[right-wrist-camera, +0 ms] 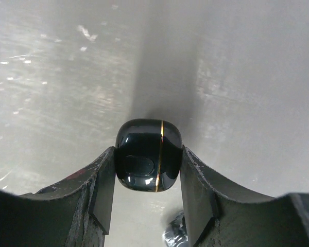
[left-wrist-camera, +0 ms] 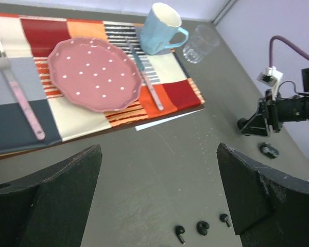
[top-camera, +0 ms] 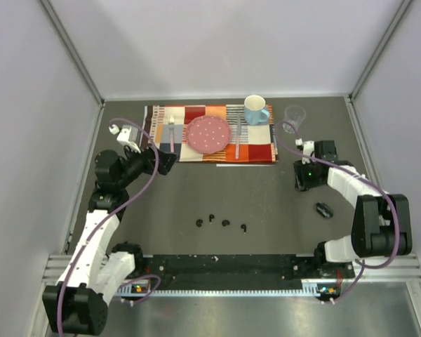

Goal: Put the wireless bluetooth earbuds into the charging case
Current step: Pick up the charging case at the center of the board.

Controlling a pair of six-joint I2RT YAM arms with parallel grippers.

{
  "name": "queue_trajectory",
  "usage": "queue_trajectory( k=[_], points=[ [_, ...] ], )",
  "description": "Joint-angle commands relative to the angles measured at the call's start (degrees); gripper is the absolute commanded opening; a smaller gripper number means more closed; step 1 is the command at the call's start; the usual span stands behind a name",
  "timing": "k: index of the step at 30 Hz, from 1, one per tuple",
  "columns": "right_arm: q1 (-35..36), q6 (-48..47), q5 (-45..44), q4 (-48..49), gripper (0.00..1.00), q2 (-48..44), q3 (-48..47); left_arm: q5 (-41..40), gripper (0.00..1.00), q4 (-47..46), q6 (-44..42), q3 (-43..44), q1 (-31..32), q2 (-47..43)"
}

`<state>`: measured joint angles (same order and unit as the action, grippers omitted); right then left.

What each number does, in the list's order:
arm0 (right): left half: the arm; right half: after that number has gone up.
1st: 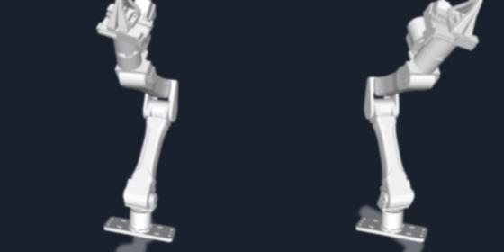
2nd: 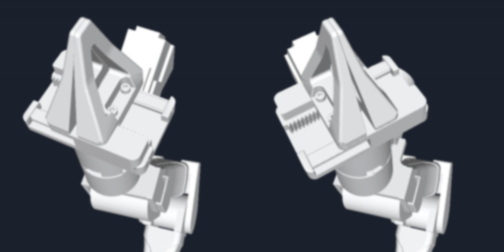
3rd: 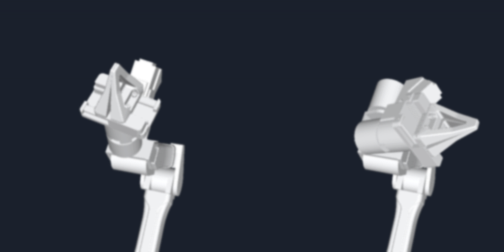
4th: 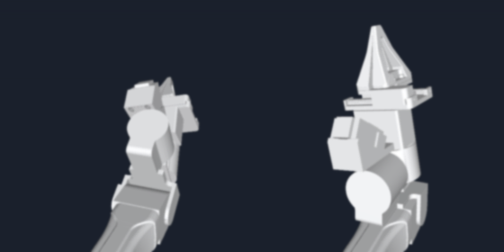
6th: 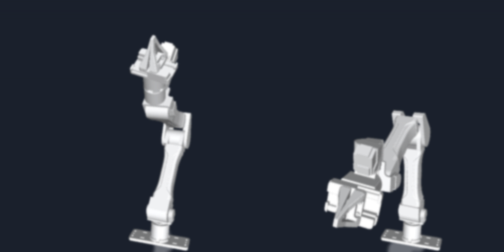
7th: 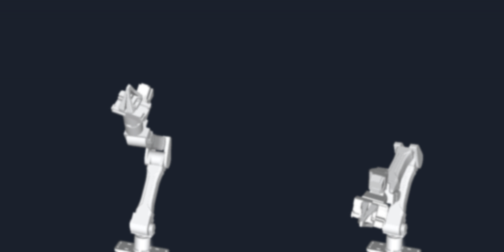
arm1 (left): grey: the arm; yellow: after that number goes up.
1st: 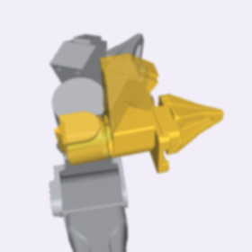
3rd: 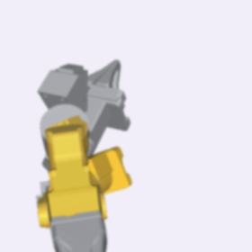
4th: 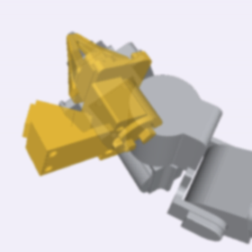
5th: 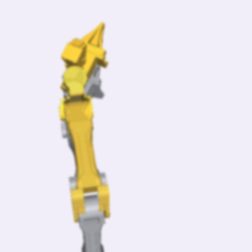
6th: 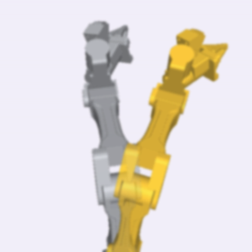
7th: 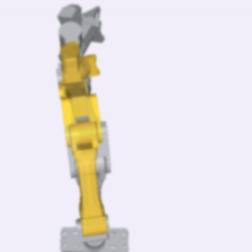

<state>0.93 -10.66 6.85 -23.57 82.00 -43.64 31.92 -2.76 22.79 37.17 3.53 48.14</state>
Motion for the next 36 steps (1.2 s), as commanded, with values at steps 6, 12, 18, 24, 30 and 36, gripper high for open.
queue_trajectory(
  k=[6,12,18,24,30,36],
  points=[
    [6.4,2.5,4.3,-1.5,0.00,-8.4,-4.8,8.8,0.99,-16.1,4.5,-3.7,0.2,-1.6],
    [10.1,2.2,5.5,-1.5,0.00,-13.1,-4.4,13.9,0.99,-11.8,1.3,-1.1,0.2,0.8],
    [13.4,1.3,5.1,-0.8,0.00,-16.2,-4.8,16.4,0.99,-13.0,2.8,0.0,0.2,7.0],
    [16.2,-0.1,2.8,0.8,0.00,-20.9,-4.1,16.4,0.99,-7.3,0.6,3.5,0.2,11.4],
    [17.7,-0.5,0.9,2.8,0.00,-23.7,-5.2,10.5,0.99,-8.6,-1.2,1.3,0.2,8.4],
    [20.6,1.2,-0.3,6.0,0.00,-23.9,-7.2,8.3,0.99,-21.9,-2.0,-6.7,0.2,3.5]
  ],
)
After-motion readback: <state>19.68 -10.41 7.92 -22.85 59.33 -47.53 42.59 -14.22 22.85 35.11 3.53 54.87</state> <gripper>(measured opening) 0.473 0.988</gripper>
